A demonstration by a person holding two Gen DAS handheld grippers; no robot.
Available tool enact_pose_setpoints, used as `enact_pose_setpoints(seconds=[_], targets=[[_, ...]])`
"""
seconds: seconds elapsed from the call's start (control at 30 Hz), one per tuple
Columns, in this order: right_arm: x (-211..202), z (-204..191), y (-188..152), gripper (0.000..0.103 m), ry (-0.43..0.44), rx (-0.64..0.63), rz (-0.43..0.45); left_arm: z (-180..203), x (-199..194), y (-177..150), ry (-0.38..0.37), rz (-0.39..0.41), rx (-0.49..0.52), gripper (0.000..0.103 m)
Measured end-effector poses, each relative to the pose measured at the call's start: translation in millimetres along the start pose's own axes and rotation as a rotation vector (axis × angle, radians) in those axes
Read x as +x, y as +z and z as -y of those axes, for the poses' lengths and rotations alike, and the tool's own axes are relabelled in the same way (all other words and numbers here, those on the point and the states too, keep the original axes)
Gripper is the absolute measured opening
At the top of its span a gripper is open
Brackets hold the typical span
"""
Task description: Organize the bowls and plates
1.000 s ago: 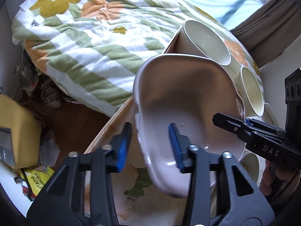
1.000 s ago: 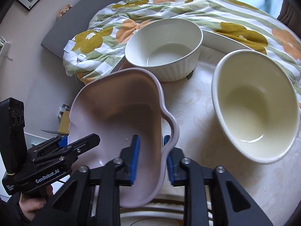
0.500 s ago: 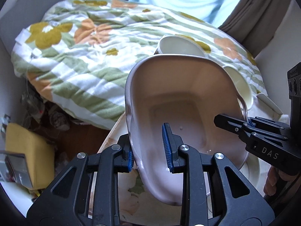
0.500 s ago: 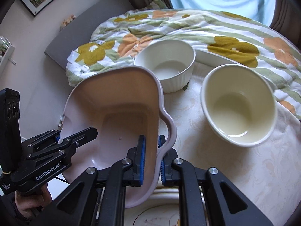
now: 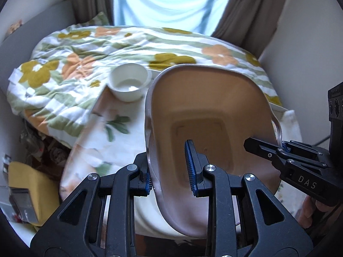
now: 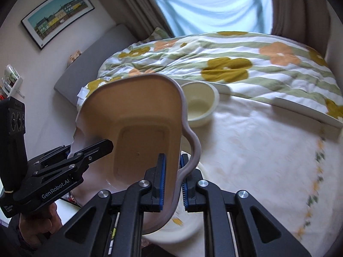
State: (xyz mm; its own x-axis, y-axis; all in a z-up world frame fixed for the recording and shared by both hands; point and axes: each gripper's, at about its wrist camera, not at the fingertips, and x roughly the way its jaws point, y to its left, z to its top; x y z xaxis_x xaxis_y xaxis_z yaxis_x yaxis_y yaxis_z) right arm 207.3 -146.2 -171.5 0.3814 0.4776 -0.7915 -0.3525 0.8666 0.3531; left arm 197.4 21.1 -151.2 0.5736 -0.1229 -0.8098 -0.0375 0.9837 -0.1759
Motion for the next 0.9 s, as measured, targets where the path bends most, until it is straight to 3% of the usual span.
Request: enact_pose_setpoints(seconds=[0.23,0.47,0.63,0.9], targets=[[-69,62,-46,0.012,-0.111,0.100,0.063,106,7,-21,-0.132,-0.021,0.100,0.023],[-90,127,-94,0.012,-0.227,0.250,0.052,198,53,-55,-0.242,-0.128,0.202,0.023],[-83,164,-114,0.012,-0.260,0.327,0.036,231,93,-83,-0.269,-0.191,0.249,0.023],[-60,188,-136,0.012,-0.275,0.350,0.012,235,134,-106,-0.261,-0.248,0.262,0.023]])
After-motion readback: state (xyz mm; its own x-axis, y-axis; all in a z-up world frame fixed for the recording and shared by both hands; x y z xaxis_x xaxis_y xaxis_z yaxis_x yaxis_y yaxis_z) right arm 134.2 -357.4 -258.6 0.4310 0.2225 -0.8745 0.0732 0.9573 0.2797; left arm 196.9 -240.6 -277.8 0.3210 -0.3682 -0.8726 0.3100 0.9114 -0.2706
